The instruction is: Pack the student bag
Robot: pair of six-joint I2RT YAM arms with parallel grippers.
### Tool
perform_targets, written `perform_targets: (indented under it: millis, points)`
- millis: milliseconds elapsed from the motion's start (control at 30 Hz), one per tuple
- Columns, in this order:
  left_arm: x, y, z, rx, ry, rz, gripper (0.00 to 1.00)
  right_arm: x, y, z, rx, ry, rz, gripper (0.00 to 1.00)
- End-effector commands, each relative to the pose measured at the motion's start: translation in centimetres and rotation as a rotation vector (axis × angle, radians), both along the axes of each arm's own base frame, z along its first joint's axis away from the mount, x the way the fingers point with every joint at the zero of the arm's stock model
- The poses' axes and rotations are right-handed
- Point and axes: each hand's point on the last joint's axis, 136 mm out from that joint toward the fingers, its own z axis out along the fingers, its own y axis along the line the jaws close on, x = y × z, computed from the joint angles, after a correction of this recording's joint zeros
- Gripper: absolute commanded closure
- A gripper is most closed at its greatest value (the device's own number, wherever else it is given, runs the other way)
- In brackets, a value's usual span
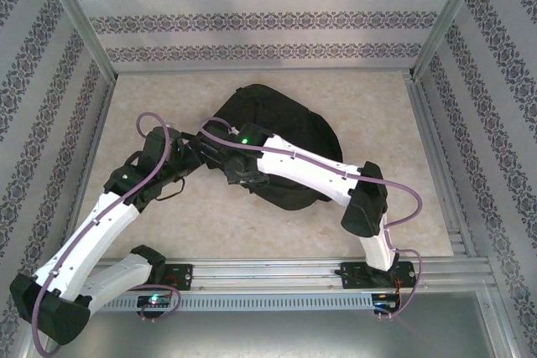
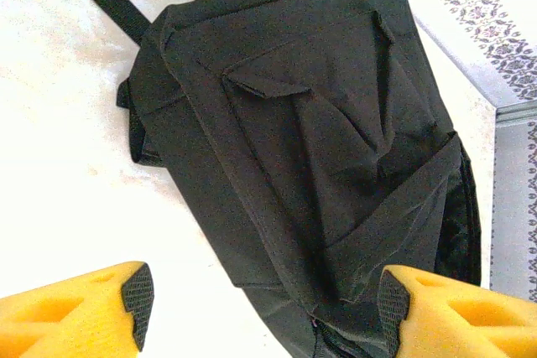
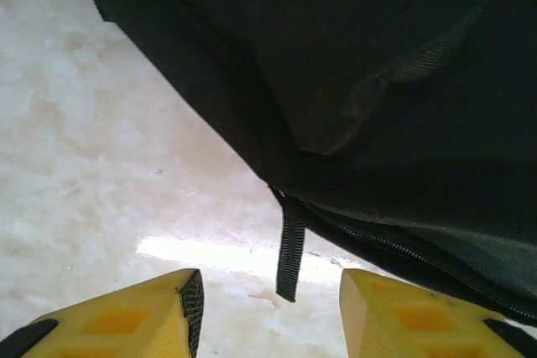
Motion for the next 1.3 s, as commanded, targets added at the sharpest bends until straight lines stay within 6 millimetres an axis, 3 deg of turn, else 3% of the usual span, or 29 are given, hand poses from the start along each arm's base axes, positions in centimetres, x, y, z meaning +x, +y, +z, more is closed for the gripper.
perform_targets:
  millis: [0,267,600,767,1067,1267]
  points:
    - [-0.6,0.0,-1.0,-0.019,0.029,0.006,0.28,-1.0,-1.0,-1.3,-0.037,0.020,-0.054,0.52]
    - [-1.2,-0.1,-1.3,-0.035,0.032,-0.004,0.28,-1.6,-0.8,-3.9,-0.002,0.045,-0.065,0.53]
    - [-1.0,0.1,-1.4,-0.027,0.023,-0.003,0.28,-0.5,-0.8,-6.1,0.016,0.063,-0.093,0.59]
    - [-0.8,0.3,-1.4,-0.008,0.018,0.002,0.28,-0.4,-0.7,-6.3,0.024,0.051,-0.082,0.73]
    - [-0.4,1.2,-1.5,0.023,0.016,0.042,0.27,-0.7,-2.6,-7.1,0.005,0.047,-0.079,0.99]
    - [1.3,0.2,-2.7,-0.037,0.006,0.052,0.23,-0.5,-3.3,-4.9,0.061,-0.031,-0.018,1.00]
